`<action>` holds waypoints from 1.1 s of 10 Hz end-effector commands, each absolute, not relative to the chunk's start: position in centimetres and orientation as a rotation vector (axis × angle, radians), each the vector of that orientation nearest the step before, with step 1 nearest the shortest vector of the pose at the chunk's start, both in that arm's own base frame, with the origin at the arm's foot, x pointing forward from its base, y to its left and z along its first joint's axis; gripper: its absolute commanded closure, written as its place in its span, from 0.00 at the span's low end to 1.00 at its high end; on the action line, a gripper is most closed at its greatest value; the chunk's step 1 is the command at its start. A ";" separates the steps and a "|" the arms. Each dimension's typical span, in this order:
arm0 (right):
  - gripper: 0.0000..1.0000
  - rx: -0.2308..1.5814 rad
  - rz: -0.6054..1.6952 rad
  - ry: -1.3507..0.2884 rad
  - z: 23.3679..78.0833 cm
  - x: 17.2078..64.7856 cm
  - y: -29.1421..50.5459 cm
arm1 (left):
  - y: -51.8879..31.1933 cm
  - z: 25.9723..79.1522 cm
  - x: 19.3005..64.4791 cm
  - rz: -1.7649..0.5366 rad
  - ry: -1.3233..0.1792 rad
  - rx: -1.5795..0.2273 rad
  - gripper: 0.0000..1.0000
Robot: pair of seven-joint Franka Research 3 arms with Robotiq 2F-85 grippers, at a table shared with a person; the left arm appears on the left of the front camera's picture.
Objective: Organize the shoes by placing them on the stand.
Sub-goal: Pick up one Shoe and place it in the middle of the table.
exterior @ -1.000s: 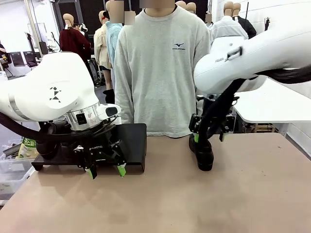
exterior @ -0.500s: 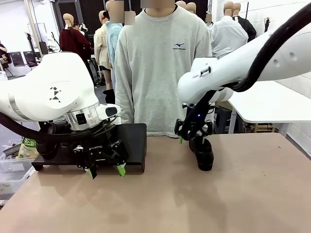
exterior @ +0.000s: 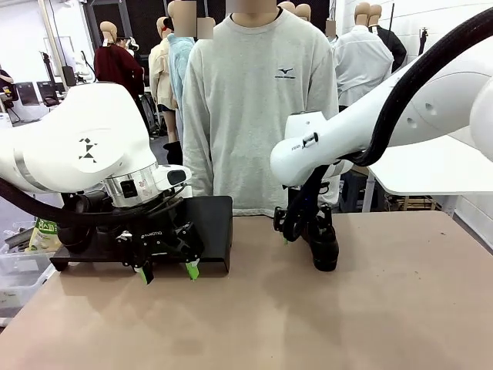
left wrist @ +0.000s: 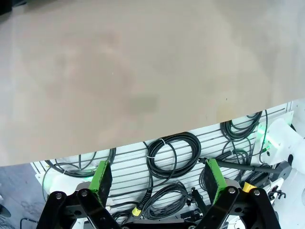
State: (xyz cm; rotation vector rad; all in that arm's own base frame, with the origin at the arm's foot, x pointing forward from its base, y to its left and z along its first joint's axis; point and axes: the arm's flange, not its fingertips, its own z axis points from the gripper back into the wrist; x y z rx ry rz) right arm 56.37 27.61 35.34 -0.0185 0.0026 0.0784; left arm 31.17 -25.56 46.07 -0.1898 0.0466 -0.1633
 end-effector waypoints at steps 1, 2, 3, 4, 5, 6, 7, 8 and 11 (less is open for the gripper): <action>0.00 -0.093 0.035 -0.010 35.1 56.9 28.7 | -25.4 46.1 31.1 -0.165 0.057 -0.203 0.00; 0.00 -0.070 0.024 -0.010 34.9 57.1 28.8 | -25.4 46.1 31.1 -0.165 0.057 -0.203 0.00; 0.00 -0.049 0.027 -0.006 34.9 57.1 28.8 | -25.4 46.1 31.1 -0.165 0.057 -0.203 0.00; 0.11 -0.055 0.030 -0.014 34.9 57.1 28.8 | -25.4 46.1 31.1 -0.165 0.057 -0.203 0.00; 0.27 -0.060 0.024 -0.010 35.0 57.1 28.7 | -25.4 46.1 31.1 -0.165 0.057 -0.203 0.00; 0.44 -0.076 0.025 0.000 35.0 57.0 28.5 | -25.4 46.1 31.1 -0.165 0.057 -0.203 0.00; 0.60 -0.081 0.017 0.003 35.1 57.0 28.3 | -25.4 46.1 31.1 -0.165 0.057 -0.203 0.00; 0.77 -0.067 0.010 0.011 35.1 57.0 28.0 | -25.4 46.1 31.1 -0.165 0.057 -0.203 0.00; 1.00 -0.082 -0.020 0.018 34.8 57.5 27.4 | -25.4 46.1 31.1 -0.165 0.057 -0.203 0.00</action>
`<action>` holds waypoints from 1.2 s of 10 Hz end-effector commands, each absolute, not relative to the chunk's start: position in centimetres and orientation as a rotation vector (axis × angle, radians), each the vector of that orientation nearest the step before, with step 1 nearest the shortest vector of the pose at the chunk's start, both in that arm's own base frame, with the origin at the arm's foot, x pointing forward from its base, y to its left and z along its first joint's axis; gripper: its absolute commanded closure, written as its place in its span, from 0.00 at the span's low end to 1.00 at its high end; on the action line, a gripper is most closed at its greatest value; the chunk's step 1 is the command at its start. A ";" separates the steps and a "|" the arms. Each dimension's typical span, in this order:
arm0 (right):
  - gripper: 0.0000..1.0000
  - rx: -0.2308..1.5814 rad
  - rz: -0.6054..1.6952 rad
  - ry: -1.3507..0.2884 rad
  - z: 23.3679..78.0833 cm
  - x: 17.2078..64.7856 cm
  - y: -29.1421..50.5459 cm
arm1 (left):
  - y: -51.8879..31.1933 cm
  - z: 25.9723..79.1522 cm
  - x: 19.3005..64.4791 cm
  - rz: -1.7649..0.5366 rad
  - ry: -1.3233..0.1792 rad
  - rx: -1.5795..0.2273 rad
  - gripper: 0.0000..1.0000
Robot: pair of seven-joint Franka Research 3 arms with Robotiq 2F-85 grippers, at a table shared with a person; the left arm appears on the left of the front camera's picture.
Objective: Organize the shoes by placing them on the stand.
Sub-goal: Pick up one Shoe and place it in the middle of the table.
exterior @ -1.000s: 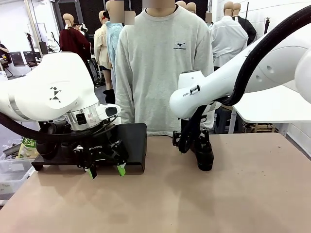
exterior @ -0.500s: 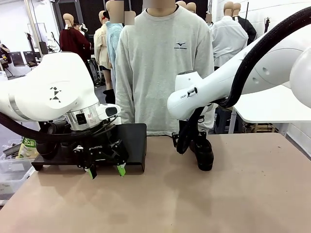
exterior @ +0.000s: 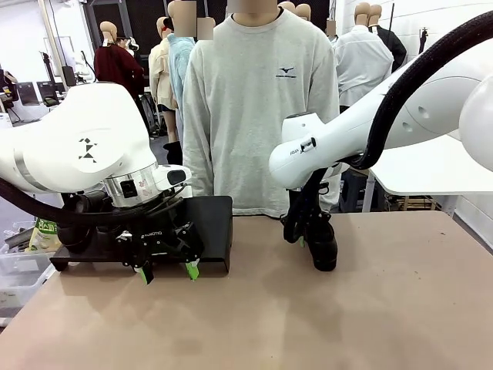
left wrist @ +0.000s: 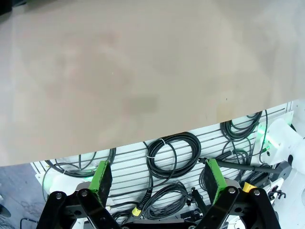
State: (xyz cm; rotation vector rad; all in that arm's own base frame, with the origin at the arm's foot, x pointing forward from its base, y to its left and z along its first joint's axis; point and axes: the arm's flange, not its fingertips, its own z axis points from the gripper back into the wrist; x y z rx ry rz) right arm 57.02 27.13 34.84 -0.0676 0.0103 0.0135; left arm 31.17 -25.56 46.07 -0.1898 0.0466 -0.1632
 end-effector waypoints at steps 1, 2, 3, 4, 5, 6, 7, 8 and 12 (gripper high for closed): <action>1.00 -0.086 -0.030 0.020 34.7 57.5 27.2 | -25.4 46.1 31.1 -0.165 0.057 -0.203 0.00; 1.00 -0.085 -0.041 0.020 34.8 57.4 26.9 | -25.4 46.1 31.1 -0.165 0.057 -0.203 0.00; 1.00 -0.063 -0.082 0.040 35.5 56.8 26.8 | -25.4 46.1 31.1 -0.165 0.057 -0.203 0.00; 1.00 -0.052 -0.115 0.043 36.6 56.0 26.9 | -25.4 46.1 31.1 -0.165 0.057 -0.203 0.00; 1.00 -0.056 -0.166 0.021 38.8 54.3 27.1 | -25.4 46.1 31.1 -0.165 0.057 -0.203 0.00; 1.00 -0.034 -0.181 0.011 40.6 52.5 27.4 | -25.4 46.1 31.1 -0.165 0.057 -0.203 0.00; 1.00 -0.024 -0.172 -0.009 42.4 50.1 28.1 | -25.4 46.1 31.1 -0.165 0.057 -0.203 0.00; 1.00 0.022 -0.151 -0.006 43.8 47.2 28.9 | -25.4 46.1 31.1 -0.165 0.057 -0.203 0.00; 1.00 0.094 -0.015 0.045 42.9 38.7 32.4 | -25.4 46.1 31.1 -0.165 0.057 -0.203 0.00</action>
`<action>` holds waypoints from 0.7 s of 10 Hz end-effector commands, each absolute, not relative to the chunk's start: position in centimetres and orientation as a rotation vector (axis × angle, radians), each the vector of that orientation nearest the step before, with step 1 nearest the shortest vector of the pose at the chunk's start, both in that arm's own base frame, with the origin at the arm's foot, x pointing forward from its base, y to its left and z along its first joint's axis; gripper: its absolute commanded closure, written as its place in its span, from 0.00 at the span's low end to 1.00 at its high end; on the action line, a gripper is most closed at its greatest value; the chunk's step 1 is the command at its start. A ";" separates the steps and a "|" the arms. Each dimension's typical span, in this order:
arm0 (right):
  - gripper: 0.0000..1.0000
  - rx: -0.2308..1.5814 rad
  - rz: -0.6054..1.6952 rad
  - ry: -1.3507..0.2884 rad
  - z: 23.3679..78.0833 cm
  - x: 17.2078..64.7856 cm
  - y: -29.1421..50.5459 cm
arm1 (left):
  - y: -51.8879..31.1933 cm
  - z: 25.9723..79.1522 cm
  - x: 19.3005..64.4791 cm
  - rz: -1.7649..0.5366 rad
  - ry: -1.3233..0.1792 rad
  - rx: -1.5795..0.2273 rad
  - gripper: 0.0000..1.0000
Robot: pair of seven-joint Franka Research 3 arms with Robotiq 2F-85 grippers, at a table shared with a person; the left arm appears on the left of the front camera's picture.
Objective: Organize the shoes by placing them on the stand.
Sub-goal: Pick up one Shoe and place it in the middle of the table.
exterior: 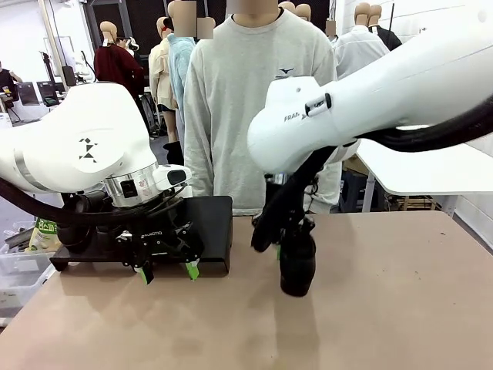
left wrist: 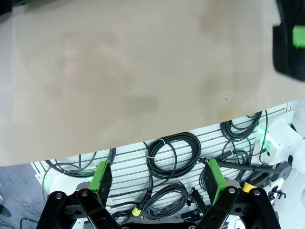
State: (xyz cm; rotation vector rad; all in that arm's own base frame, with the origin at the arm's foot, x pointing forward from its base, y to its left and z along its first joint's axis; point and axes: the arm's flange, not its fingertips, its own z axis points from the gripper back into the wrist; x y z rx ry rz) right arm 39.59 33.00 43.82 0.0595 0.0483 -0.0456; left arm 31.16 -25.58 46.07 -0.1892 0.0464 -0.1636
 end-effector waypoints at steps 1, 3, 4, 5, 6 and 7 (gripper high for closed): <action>1.00 0.083 -0.005 0.072 42.1 37.2 32.5 | -25.4 46.1 31.1 -0.165 0.057 -0.203 0.00; 1.00 0.072 -0.001 0.116 40.1 35.6 32.5 | -25.4 46.1 31.1 -0.165 0.057 -0.203 0.00; 1.00 0.075 -0.003 0.142 39.3 35.1 32.3 | -25.4 46.1 31.1 -0.165 0.057 -0.203 0.00; 1.00 0.079 -0.003 0.151 39.0 34.4 32.4 | -25.4 46.1 31.1 -0.165 0.057 -0.203 0.00; 1.00 0.086 0.007 0.168 38.5 34.1 32.3 | -25.4 46.1 31.1 -0.165 0.057 -0.203 0.00; 1.00 0.104 0.022 0.216 37.6 34.4 32.0 | -25.4 46.1 31.1 -0.165 0.057 -0.203 0.00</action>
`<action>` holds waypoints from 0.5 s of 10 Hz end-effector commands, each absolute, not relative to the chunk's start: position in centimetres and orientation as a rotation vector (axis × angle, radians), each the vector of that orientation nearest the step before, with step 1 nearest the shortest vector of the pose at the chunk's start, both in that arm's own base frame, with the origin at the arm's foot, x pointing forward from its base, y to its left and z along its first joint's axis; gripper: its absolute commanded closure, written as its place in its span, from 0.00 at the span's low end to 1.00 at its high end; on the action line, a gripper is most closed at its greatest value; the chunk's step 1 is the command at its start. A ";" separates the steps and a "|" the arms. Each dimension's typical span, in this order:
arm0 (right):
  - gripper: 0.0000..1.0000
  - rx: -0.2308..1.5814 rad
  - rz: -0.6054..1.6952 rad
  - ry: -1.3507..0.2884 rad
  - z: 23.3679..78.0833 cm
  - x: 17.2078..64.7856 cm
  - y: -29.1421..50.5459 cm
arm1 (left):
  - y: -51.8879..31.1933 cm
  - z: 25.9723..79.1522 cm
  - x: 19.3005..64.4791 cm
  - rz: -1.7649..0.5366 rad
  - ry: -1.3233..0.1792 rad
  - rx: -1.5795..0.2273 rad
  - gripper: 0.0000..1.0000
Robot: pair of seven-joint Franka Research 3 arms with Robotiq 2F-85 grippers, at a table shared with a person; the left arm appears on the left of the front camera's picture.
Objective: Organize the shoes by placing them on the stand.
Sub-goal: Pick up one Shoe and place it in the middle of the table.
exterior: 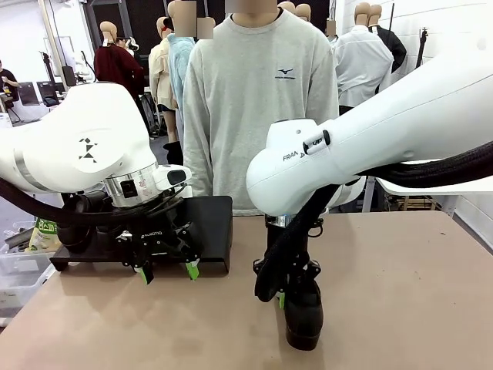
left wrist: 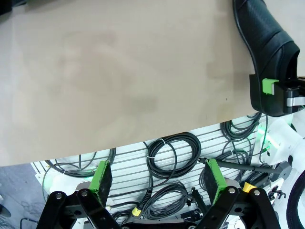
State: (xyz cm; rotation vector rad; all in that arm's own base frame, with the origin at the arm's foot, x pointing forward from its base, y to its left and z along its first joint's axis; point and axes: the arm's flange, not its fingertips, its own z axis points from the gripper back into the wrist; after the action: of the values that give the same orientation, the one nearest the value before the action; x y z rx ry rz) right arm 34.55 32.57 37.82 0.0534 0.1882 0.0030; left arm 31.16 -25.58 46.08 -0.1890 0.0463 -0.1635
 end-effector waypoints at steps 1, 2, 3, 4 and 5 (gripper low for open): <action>1.00 0.108 0.028 0.241 36.9 34.4 31.9 | -25.4 46.1 31.1 -0.165 0.057 -0.203 0.00; 1.00 0.119 0.041 0.263 36.5 34.6 32.0 | -25.4 46.1 31.1 -0.165 0.057 -0.203 0.00; 1.00 0.124 0.056 0.285 36.1 34.8 32.0 | -25.4 46.1 31.1 -0.165 0.057 -0.203 0.00; 1.00 0.132 0.067 0.307 35.8 35.0 32.0 | -25.4 46.1 31.1 -0.165 0.057 -0.203 0.00; 1.00 0.129 0.070 0.328 35.4 35.2 32.1 | -25.4 46.1 31.1 -0.165 0.057 -0.203 0.00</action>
State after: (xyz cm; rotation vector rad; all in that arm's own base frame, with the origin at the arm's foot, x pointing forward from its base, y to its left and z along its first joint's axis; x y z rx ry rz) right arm 34.85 32.16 35.69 0.1056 0.2747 0.0593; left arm 31.17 -25.58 46.08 -0.1890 0.0463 -0.1634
